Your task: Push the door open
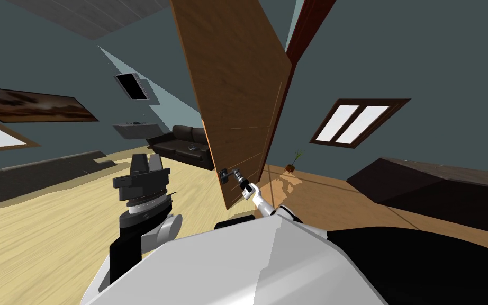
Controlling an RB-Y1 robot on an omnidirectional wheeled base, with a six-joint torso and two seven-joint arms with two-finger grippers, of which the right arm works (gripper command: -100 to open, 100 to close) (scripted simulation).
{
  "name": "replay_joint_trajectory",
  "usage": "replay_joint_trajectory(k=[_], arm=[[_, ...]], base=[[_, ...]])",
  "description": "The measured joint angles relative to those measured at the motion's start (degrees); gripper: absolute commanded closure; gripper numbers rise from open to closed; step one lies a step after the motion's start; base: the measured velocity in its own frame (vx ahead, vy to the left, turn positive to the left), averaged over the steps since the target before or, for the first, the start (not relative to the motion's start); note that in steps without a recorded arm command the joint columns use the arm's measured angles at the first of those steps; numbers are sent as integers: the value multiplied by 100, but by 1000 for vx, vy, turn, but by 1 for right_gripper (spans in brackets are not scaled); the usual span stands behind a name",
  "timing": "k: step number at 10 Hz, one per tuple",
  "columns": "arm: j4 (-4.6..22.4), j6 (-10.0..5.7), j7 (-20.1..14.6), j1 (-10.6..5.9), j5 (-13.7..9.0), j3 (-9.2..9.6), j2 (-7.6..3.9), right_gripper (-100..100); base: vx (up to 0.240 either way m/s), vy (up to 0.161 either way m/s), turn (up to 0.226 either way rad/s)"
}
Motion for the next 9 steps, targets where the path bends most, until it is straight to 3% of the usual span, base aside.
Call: replay_joint_trajectory(k=[2,5,9], arm=[[205,-80,6,-90,74,-278,93,100],[210,-68,-35,-87,209,-695,224,100],[305,-61,29,-111,164,-891,64,100]], base=[[47,193,-19],[45,126,-31],[102,158,-65]])
